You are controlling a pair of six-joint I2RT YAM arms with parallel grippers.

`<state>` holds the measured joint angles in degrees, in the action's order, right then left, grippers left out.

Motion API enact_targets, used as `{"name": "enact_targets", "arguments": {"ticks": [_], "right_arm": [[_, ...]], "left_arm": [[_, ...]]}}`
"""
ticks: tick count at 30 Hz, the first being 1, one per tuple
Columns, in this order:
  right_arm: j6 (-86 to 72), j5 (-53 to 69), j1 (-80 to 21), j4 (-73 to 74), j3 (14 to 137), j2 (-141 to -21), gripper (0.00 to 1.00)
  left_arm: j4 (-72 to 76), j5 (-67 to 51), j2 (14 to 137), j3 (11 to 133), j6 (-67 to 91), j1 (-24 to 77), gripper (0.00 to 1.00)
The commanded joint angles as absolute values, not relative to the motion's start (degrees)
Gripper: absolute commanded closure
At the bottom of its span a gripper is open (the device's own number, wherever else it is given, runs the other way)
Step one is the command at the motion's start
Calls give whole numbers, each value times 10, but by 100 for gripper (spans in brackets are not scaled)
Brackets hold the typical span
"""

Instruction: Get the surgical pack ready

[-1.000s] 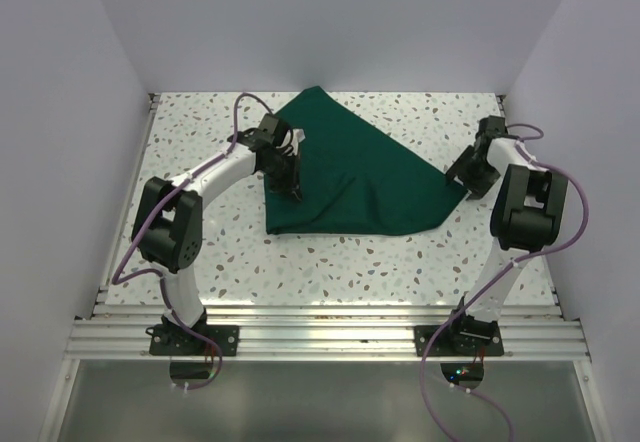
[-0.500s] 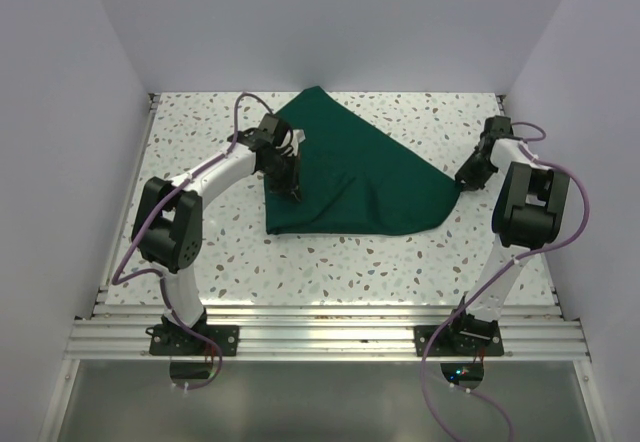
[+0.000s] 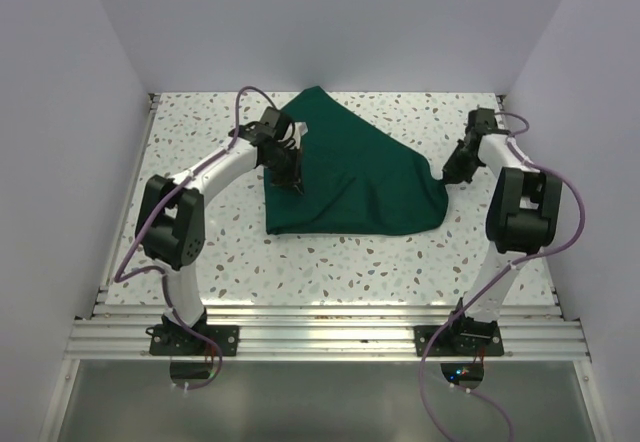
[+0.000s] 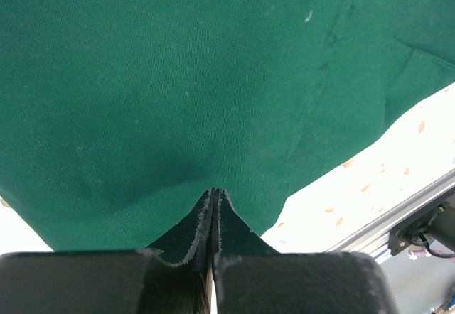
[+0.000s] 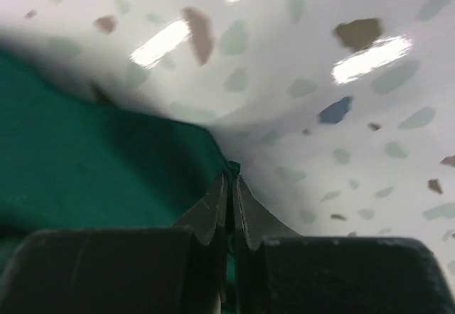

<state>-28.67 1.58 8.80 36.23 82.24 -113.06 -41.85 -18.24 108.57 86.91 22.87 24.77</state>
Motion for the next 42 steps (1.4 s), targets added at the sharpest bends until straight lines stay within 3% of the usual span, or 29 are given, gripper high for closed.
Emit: {"name": "enact_targets", "arguments": {"ticks": [1,21,31,42], "right_arm": [[-266,35,34,409,880,-1063,99],[-270,105,-216,494,1131,-1099,100],[-298,109,-279,504,1258,-1166,100],[-311,110,-308,493,1271,-1189,100]], "left_arm": [[-426,-187,1092,896,213,249,100],[-345,-222,1110,824,286,266,100],[-324,-207,1100,786,296,269,100],[-358,-143,1044,797,301,265,100]]}}
